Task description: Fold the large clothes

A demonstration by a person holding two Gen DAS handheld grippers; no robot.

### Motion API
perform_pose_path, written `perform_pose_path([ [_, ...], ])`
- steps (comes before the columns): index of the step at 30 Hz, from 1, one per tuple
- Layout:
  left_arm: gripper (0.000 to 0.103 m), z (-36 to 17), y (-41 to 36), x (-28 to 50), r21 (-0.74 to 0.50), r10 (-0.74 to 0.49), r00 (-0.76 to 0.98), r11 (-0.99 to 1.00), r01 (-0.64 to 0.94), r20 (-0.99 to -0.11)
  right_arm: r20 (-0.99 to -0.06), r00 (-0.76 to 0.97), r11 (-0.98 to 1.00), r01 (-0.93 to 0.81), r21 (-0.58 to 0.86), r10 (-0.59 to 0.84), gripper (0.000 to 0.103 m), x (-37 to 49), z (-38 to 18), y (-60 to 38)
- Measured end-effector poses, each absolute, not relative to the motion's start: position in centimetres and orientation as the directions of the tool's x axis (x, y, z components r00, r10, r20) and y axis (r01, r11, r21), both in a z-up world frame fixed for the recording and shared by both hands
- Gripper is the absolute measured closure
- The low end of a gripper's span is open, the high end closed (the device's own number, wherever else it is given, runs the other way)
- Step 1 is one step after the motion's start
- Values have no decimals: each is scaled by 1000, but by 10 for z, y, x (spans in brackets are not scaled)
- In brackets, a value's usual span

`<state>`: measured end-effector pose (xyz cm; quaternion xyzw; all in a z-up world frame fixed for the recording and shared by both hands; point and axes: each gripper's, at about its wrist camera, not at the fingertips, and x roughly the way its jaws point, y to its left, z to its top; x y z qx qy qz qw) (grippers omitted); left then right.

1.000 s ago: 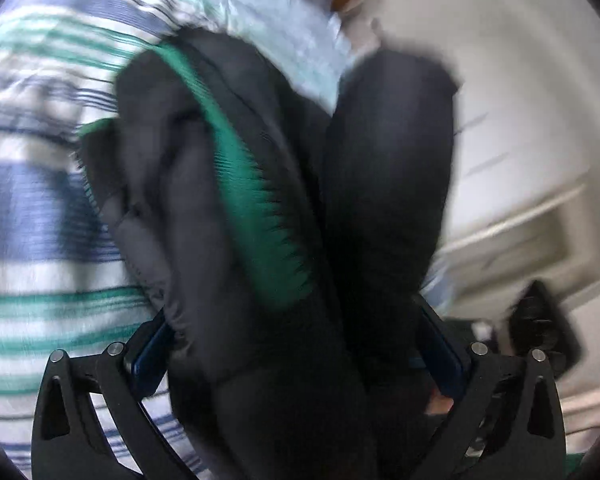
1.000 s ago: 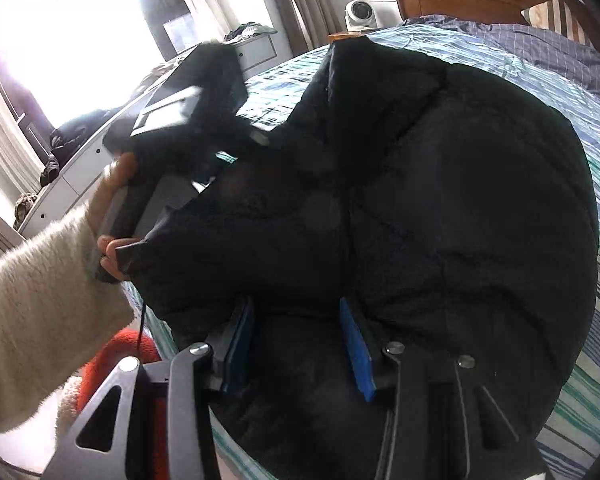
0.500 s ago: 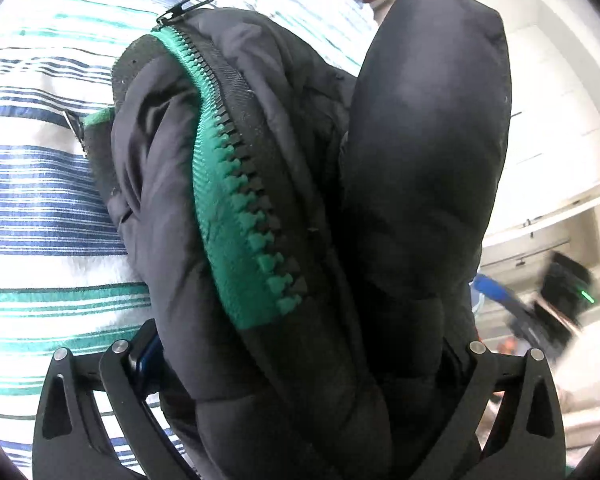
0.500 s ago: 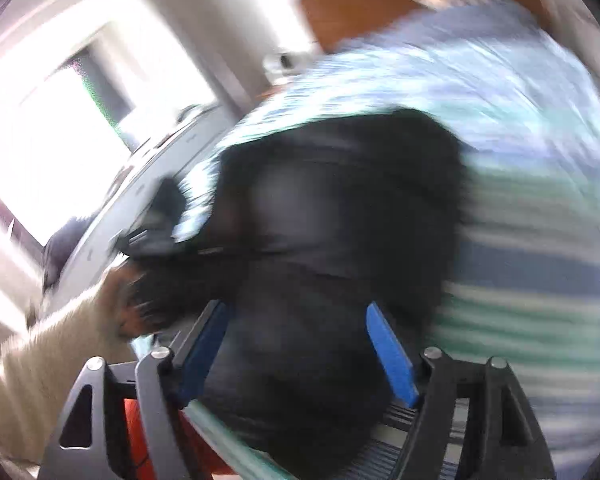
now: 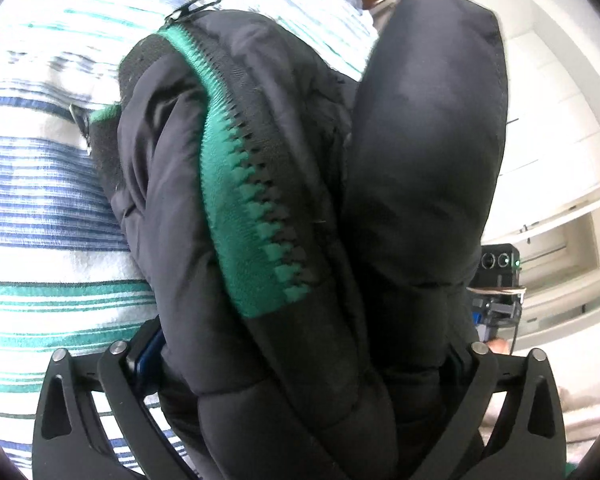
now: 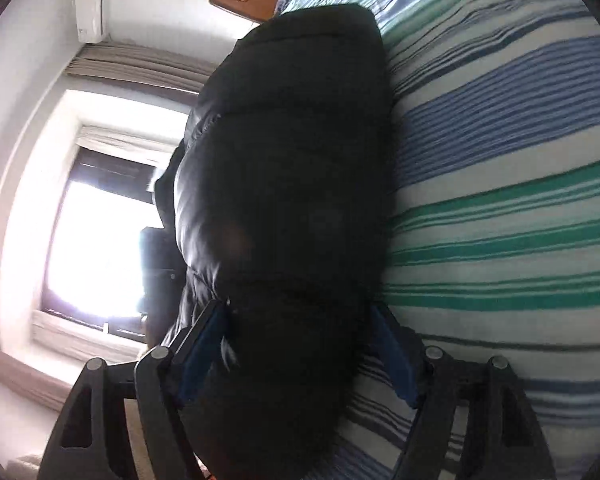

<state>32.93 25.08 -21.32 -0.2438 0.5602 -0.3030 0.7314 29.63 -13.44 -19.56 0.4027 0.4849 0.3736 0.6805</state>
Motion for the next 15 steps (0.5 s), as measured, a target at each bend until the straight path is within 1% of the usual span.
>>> perform_pose_path([
  [4, 0, -221, 261, 329, -732, -742, 210, 667, 137, -637, -341, 235, 375, -118, 920, 910, 25, 310, -198, -116],
  [6, 1, -223, 263, 328, -734, -737, 228, 669, 112, -637, -352, 239, 388, -124, 913, 905, 25, 320, -197, -104],
  [8, 6, -221, 264, 324, -725, -723, 247, 681, 98, -646, -377, 248, 420, -152, 895, 892, 28, 323, -189, -98],
  [10, 12, -216, 265, 317, -719, -712, 267, 689, 91, -649, -395, 264, 451, -207, 868, 880, 35, 316, -173, -97],
  [12, 21, -201, 264, 304, -709, -702, 294, 698, 103, -649, -382, 280, 453, -263, 852, 881, 38, 306, -153, -97],
  [15, 24, -173, 259, 290, -711, -707, 336, 690, 137, -622, -335, 305, 430, -338, 837, 891, 38, 295, -121, -101],
])
